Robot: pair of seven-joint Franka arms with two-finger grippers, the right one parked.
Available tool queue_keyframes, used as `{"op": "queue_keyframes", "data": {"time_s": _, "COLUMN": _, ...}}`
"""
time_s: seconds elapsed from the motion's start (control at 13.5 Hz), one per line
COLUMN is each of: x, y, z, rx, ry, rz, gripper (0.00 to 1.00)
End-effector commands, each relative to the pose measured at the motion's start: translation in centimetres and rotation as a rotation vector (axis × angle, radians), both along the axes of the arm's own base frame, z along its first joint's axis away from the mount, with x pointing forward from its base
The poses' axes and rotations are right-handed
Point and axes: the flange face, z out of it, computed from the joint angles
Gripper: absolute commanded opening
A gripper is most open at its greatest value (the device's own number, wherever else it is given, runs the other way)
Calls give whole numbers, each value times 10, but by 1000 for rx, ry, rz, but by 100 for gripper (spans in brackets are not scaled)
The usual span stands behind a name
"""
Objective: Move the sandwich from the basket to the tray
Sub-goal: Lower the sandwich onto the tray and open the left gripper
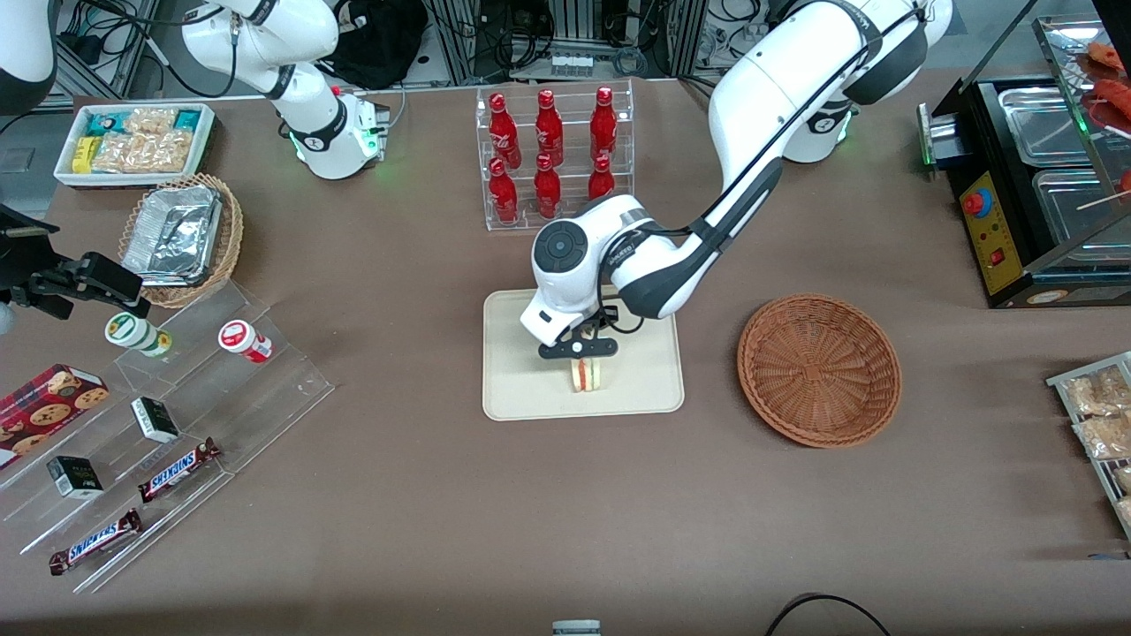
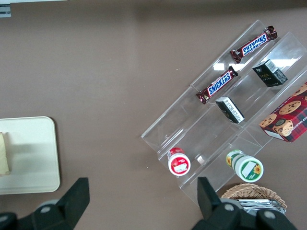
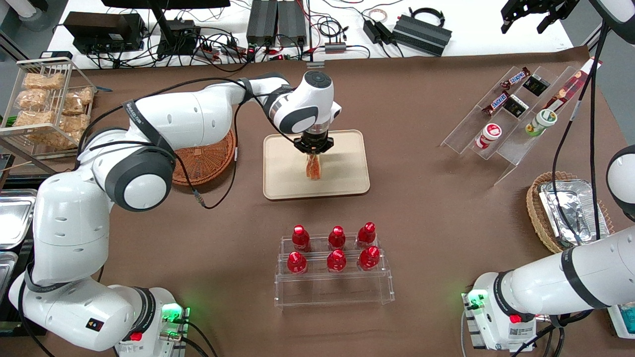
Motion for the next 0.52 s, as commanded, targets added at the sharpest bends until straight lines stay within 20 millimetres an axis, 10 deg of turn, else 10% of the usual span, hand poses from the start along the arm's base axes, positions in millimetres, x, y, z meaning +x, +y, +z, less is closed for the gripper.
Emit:
{"op": "queue_keyframes", "data": {"time_s": 0.0, "x": -2, "y": -15, "z": -14, "rx": -20, "ry": -24, "rz": -4, "gripper": 45}}
{"op": "queue_keyframes", "data": {"time_s": 0.07, "x": -1, "y": -15, "z": -14, "rx": -21, "ry": -25, "rz": -11, "gripper": 83}}
{"op": "queue_keyframes", "data": {"time_s": 0.15, "x": -1, "y": -14, "z": -13, "rx": -18, "ry": -31, "rz": -11, "gripper": 100}}
{"op": "queue_keyframes", "data": {"time_s": 0.44, "x": 6, "y": -7, "z": 29, "rx": -12, "ry": -59, "rz": 9, "gripper": 100}}
